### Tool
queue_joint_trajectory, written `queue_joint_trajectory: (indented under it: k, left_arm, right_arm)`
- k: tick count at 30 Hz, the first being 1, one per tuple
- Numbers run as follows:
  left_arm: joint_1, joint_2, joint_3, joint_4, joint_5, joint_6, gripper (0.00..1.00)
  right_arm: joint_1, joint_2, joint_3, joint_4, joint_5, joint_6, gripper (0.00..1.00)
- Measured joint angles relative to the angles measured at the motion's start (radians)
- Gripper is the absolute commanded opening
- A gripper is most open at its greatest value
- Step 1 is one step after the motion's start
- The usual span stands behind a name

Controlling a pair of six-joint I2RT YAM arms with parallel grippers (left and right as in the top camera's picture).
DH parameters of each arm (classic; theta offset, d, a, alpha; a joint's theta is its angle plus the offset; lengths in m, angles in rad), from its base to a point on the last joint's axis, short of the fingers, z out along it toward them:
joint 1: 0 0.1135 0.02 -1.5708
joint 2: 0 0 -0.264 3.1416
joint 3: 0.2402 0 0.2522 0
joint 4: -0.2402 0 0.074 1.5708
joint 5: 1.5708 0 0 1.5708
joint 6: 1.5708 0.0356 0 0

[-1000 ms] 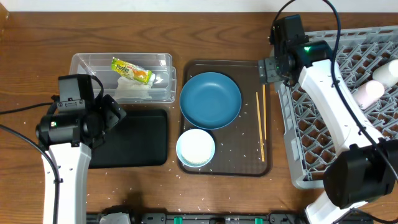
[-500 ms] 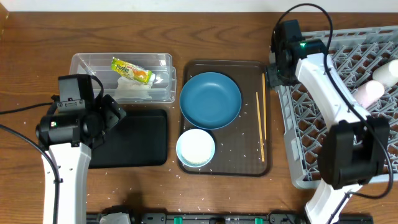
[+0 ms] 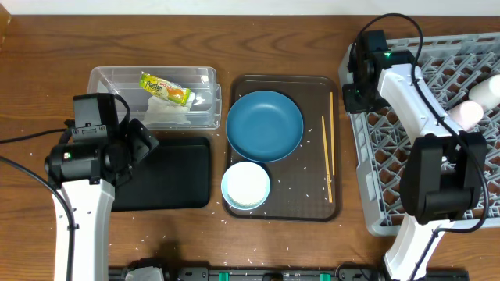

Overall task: Sort waste into correct bins and load items into the dishwasher rack
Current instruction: 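Move the right gripper left over the brown tray toward the chopsticks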

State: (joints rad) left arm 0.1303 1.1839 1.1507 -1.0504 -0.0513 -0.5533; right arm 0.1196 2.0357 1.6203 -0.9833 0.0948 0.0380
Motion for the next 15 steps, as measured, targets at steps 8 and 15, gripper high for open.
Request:
queue_joint_trajectory:
  k: [8, 15]
  left_arm:
    - [0.000, 0.000, 0.000, 0.000, 0.000, 0.000, 0.98]
    - [0.000, 0.000, 0.000, 0.000, 0.000, 0.000, 0.98]
  right_arm:
    - [-0.021, 0.000, 0.000, 0.032, -0.026, 0.047, 0.01]
    - [-0.039, 0.002, 0.000, 0.060, -0.024, 0.069, 0.01]
